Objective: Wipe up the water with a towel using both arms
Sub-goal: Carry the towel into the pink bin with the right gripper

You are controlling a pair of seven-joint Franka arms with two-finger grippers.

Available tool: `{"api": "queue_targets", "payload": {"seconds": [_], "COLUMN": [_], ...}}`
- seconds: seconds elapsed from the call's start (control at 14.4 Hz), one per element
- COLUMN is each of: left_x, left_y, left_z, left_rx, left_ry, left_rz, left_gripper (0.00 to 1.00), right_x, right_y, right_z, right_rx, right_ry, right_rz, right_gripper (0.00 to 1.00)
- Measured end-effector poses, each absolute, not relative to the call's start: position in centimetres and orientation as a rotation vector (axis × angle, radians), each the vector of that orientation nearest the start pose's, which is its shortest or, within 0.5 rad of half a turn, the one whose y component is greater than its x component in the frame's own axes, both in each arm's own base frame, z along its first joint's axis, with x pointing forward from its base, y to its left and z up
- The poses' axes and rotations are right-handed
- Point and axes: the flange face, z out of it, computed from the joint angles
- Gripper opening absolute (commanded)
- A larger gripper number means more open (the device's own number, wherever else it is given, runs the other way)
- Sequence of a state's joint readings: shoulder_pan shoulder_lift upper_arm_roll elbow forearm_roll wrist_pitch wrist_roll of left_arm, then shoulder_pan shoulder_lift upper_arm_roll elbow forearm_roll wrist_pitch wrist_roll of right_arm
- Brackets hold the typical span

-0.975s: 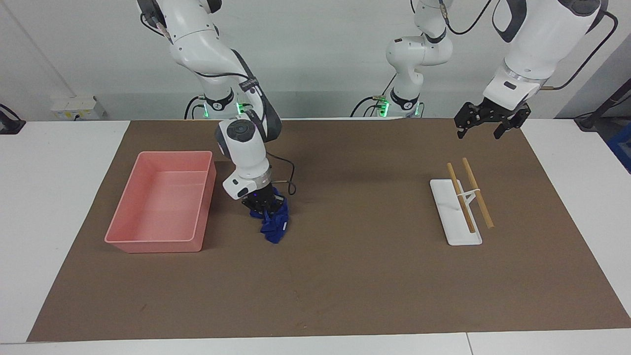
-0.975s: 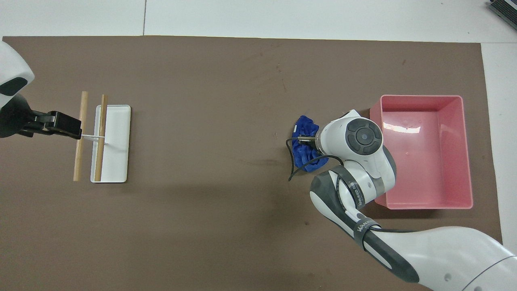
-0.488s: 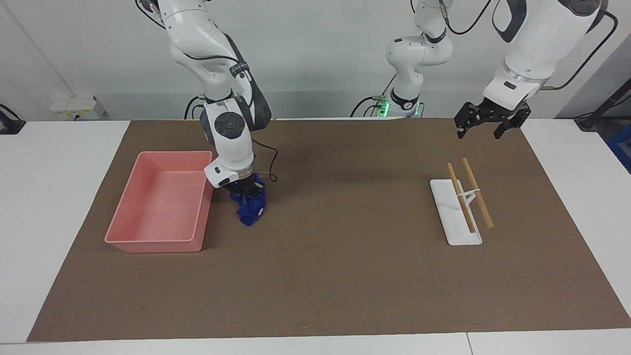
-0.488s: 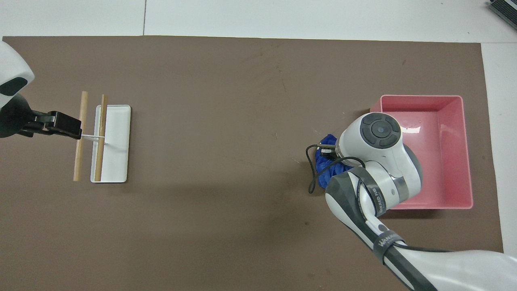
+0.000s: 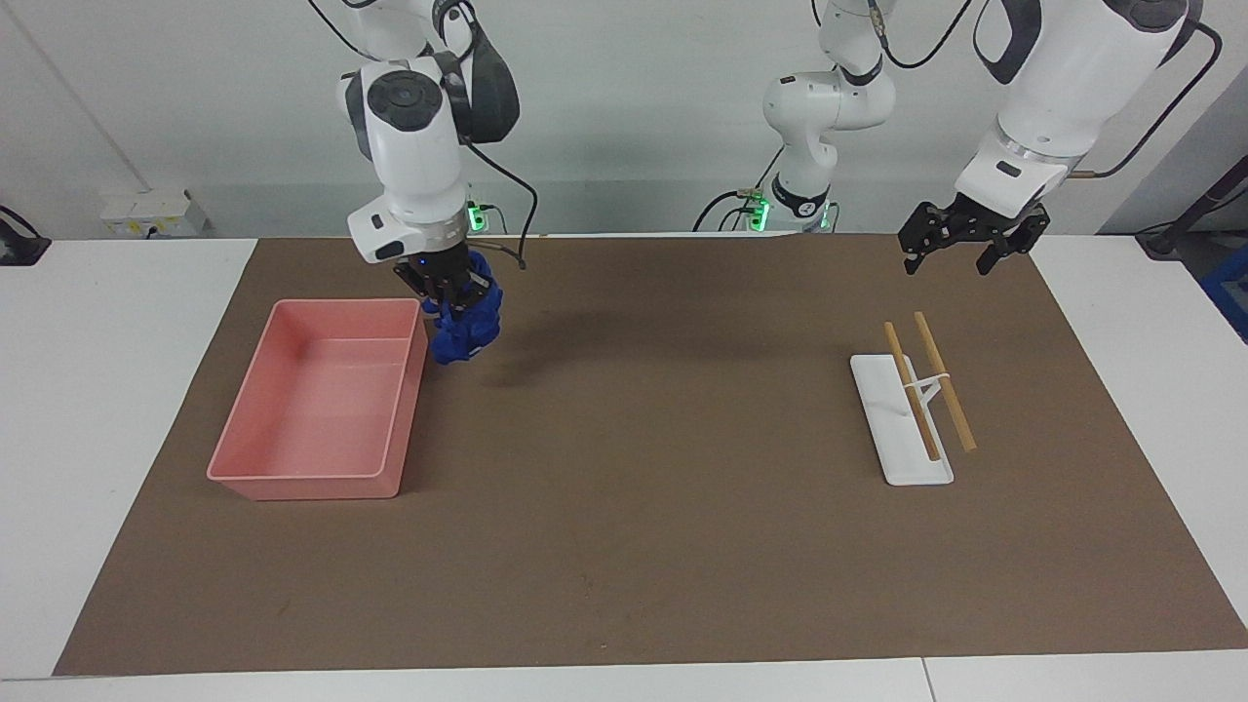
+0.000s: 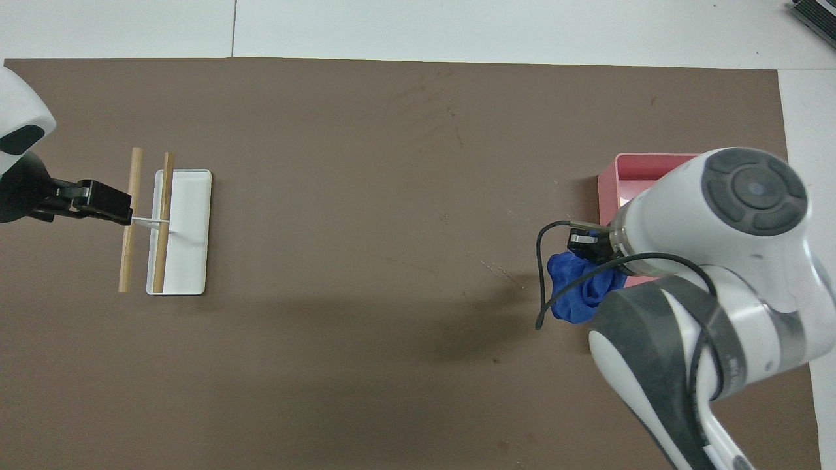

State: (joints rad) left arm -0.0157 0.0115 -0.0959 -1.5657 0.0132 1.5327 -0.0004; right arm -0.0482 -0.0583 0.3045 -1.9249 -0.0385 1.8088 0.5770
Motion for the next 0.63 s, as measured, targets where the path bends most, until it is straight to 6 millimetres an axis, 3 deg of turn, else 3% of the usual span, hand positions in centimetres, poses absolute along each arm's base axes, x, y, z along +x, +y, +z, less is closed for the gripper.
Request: {"api": "queue_targets", "payload": {"seconds": [0.35, 0.63], "left_x": [55.5, 55.5], "left_y": [-6.0, -6.0], "left_z": [62.0, 62.0], "left_rx": [-3.124, -3.125], "left_ry": [0.174, 0.172], "left_rz": [0.007, 0.003], "left_gripper": [1.00, 1.00], "right_x": [54.4, 56.4], "right_y": [2.5, -4.5], "right_z": [50.5, 46.2], "right_rx": [-3.109, -3.100], "right_ry": [0.435, 0.308], "right_rz": [0.038, -0.010], "right_gripper": [0.00, 0.00]}}
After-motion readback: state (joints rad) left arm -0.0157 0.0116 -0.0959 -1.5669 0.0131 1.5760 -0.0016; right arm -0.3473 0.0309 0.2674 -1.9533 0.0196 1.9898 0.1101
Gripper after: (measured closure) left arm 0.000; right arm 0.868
